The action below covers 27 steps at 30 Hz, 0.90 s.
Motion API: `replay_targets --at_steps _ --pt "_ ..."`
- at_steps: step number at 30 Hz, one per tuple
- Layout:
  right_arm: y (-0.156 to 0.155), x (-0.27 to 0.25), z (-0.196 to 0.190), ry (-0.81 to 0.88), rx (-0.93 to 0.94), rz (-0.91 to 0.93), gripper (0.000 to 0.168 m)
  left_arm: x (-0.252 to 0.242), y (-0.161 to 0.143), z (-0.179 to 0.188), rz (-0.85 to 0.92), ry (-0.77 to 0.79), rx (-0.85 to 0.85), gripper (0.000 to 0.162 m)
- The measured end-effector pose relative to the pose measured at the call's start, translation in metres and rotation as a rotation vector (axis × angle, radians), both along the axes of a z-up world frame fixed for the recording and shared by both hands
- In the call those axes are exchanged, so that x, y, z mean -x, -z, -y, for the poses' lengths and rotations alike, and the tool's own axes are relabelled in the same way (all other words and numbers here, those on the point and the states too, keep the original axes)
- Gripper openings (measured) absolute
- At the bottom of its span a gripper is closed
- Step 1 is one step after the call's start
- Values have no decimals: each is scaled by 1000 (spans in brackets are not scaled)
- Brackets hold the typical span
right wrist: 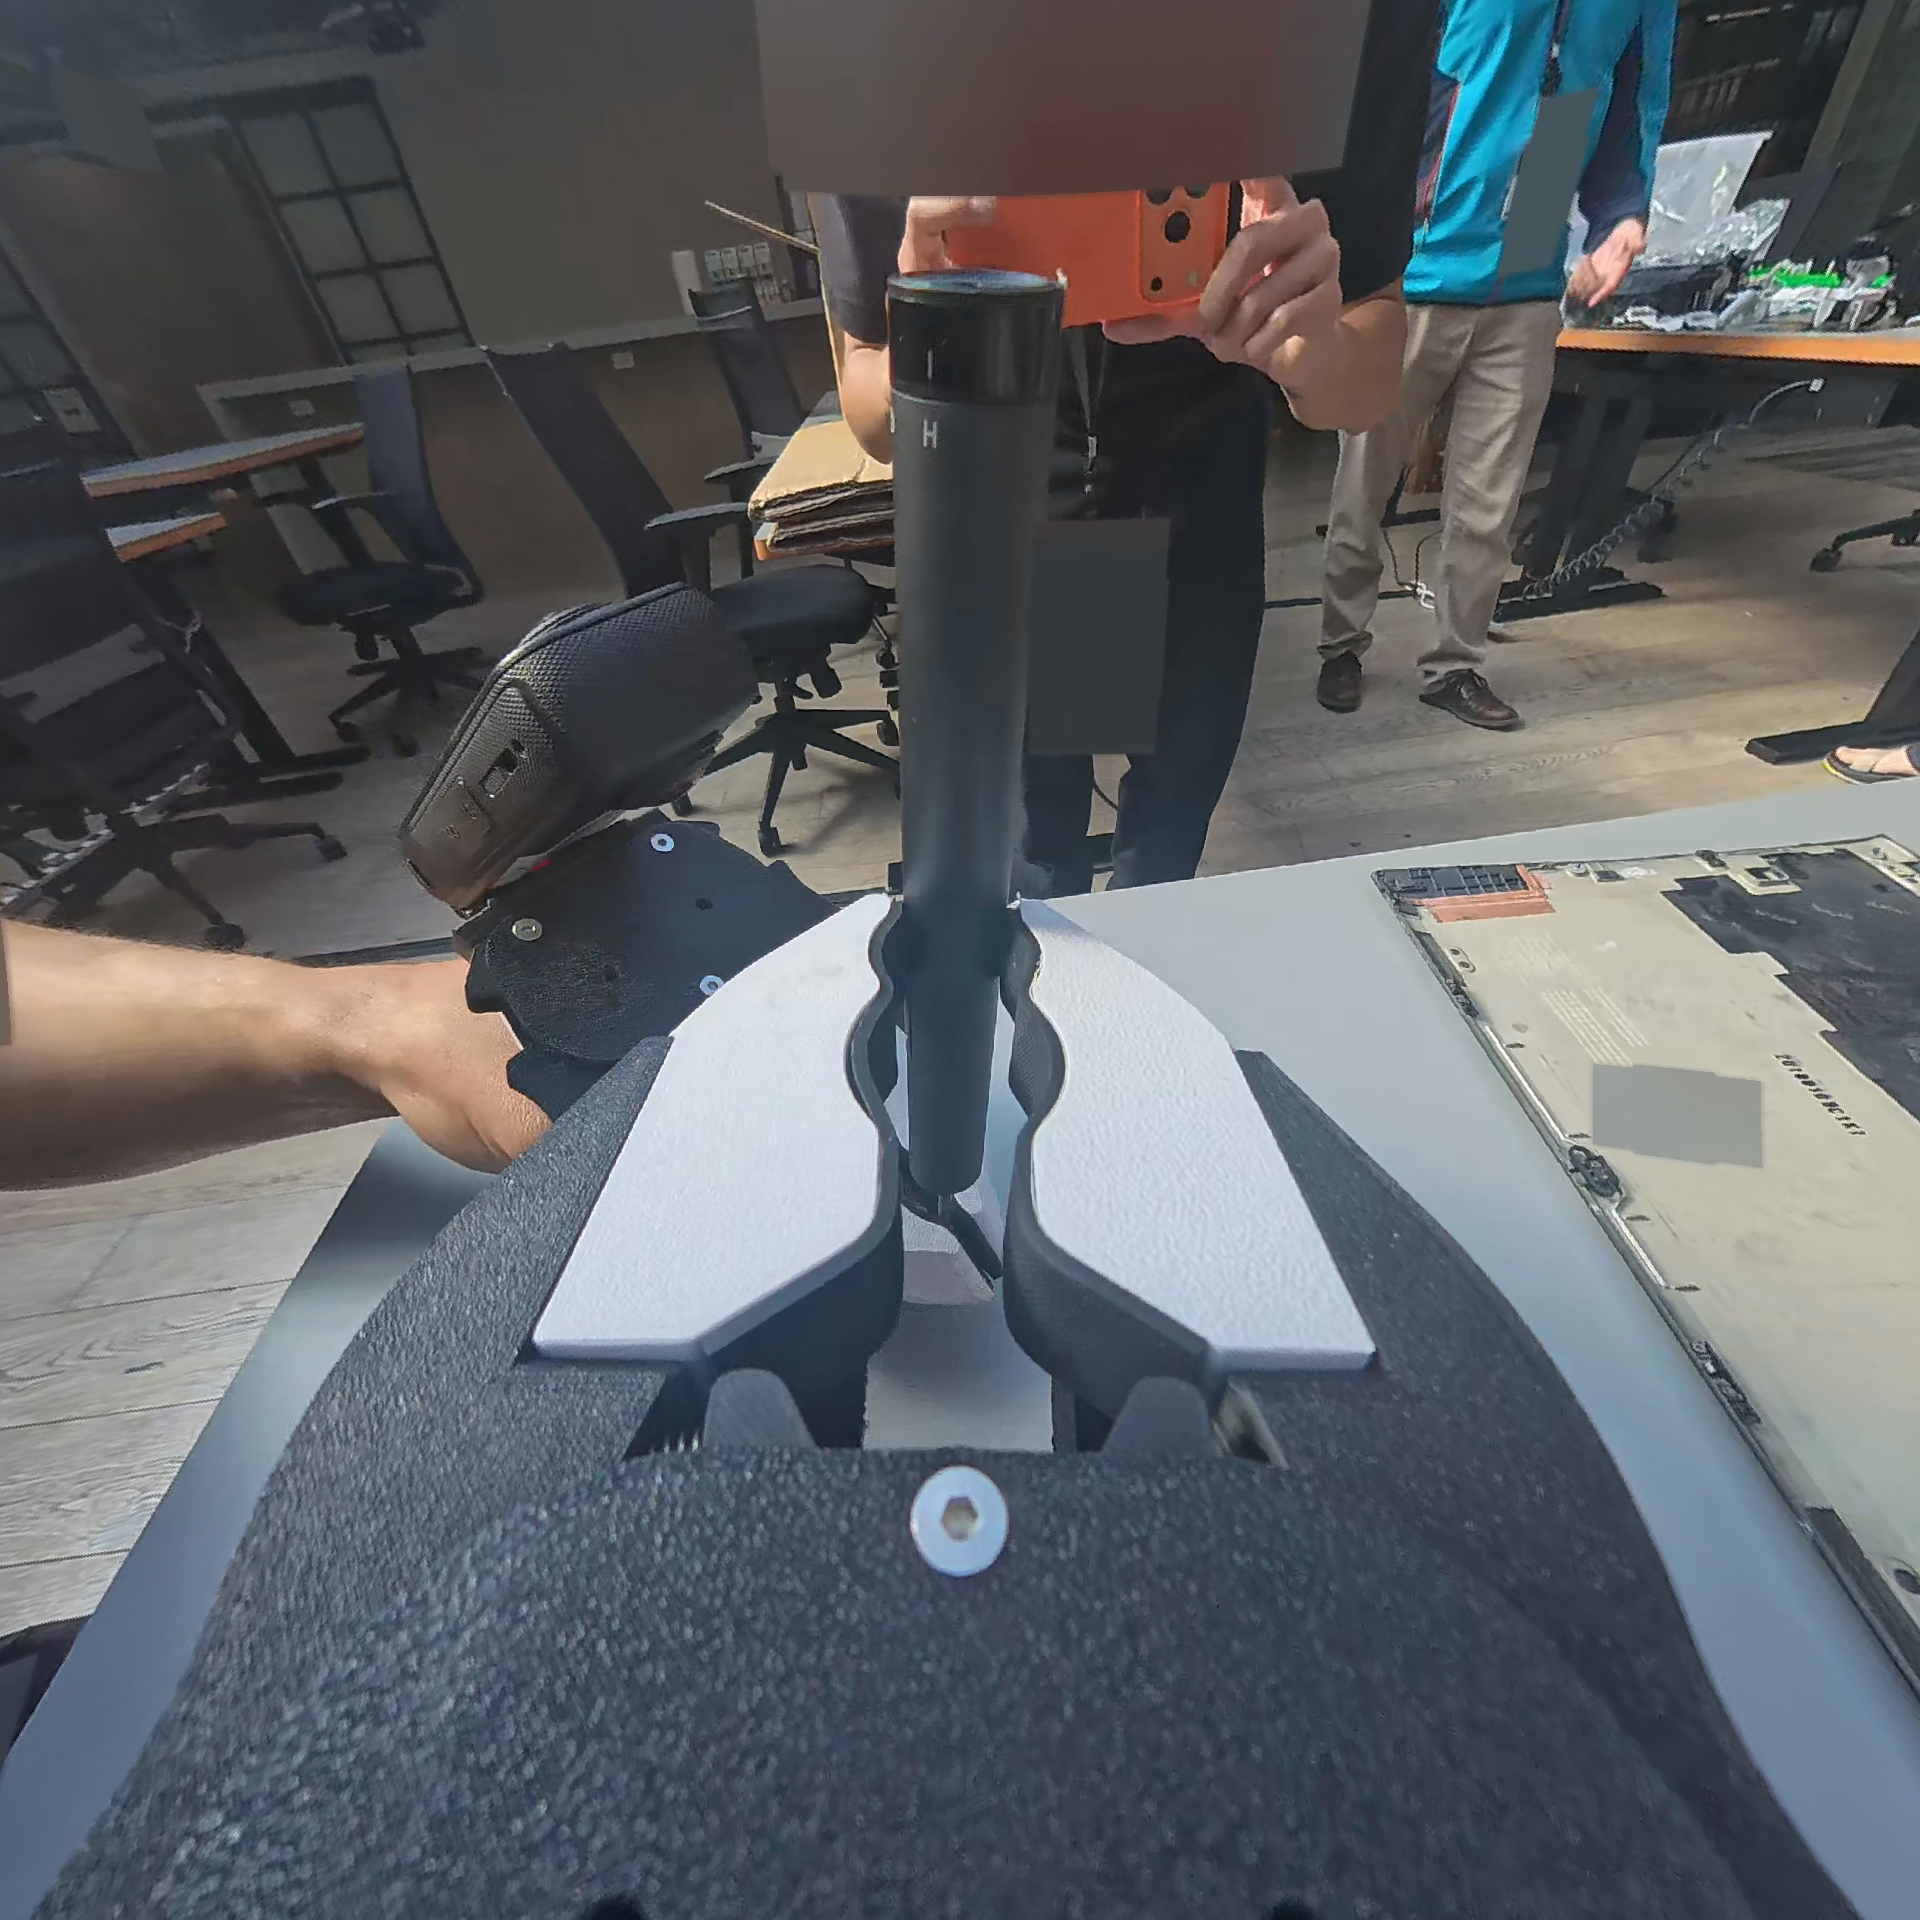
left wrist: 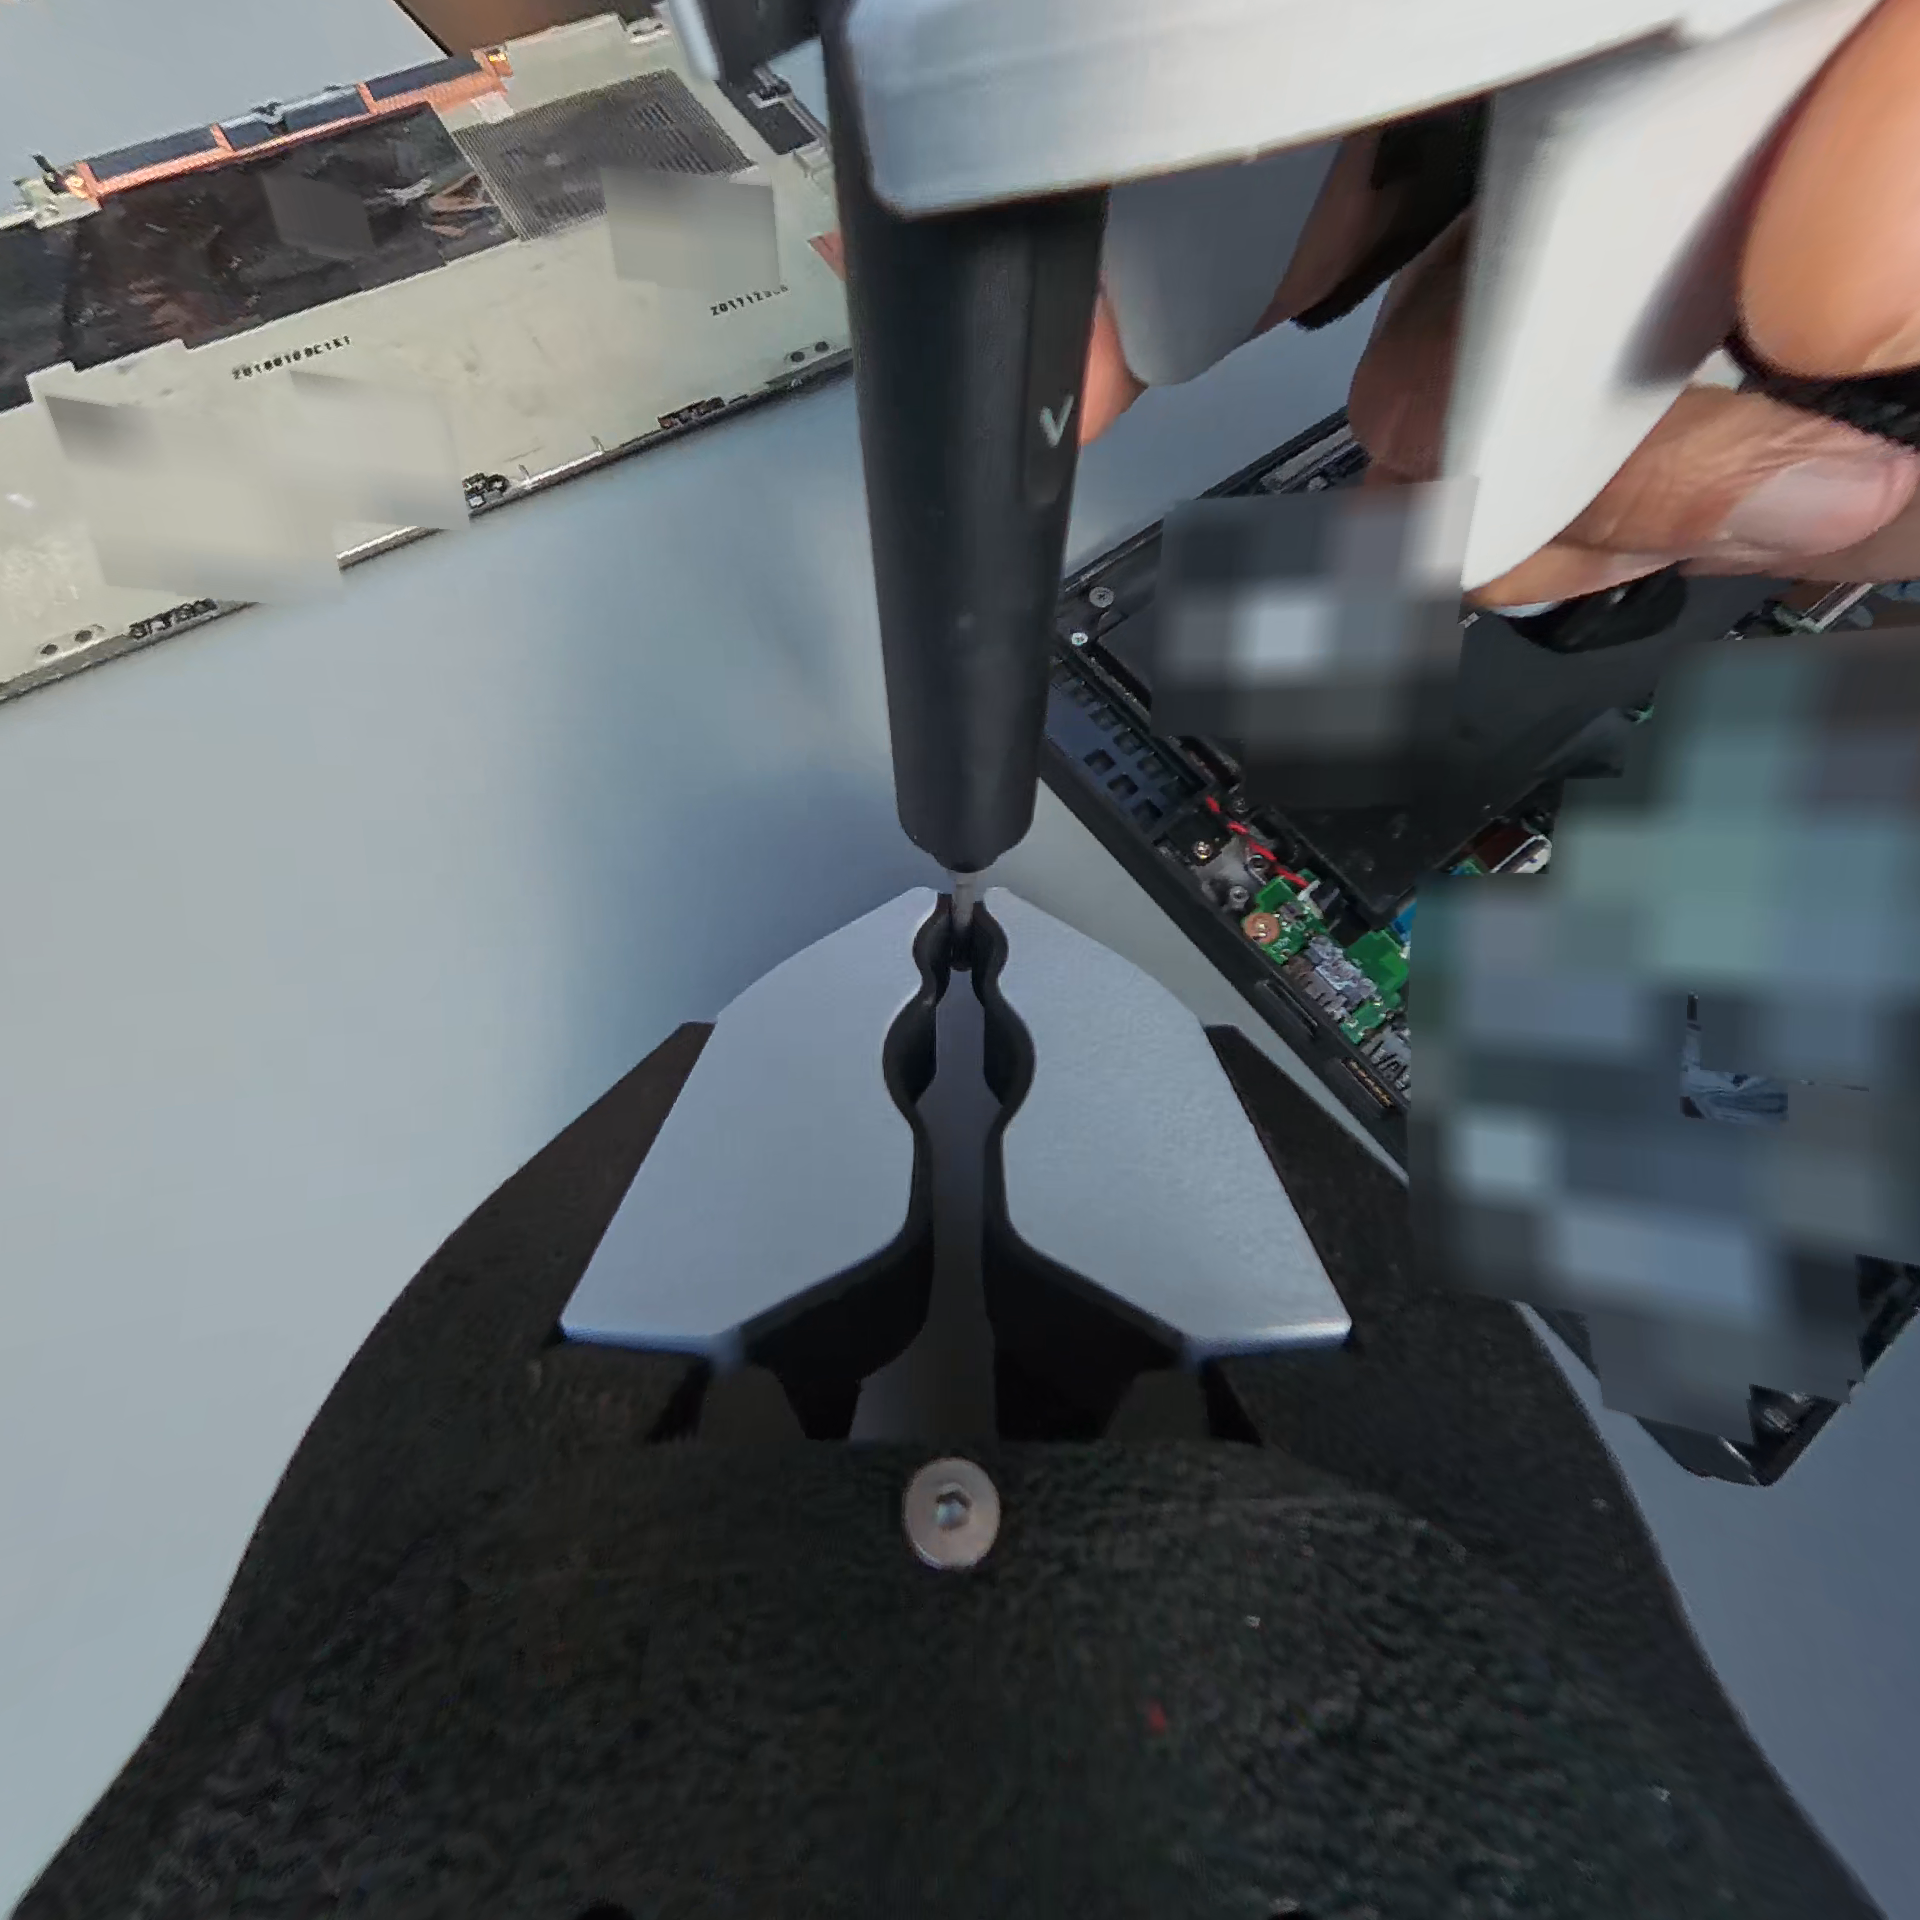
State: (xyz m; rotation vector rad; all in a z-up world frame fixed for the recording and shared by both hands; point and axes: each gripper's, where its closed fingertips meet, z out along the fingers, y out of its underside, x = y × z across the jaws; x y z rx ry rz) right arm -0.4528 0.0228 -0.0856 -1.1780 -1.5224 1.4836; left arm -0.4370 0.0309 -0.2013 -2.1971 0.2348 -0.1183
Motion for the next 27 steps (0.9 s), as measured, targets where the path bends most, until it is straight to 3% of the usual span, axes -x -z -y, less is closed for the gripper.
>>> replay_targets --at_steps 13,19,24,27 --pt "-8 -6 -16 32 -14 -13 17 3 14 0 -7 22 82 2" --pt "4 -26 -24 49 -49 30 17 0 13 -3 -9 48 51 3" --pt "12 -44 -27 59 -44 57 17 -5 10 -4 5 66 39 43" --pt "15 -53 -28 60 -38 69 17 -6 12 0 17 74 54 49"
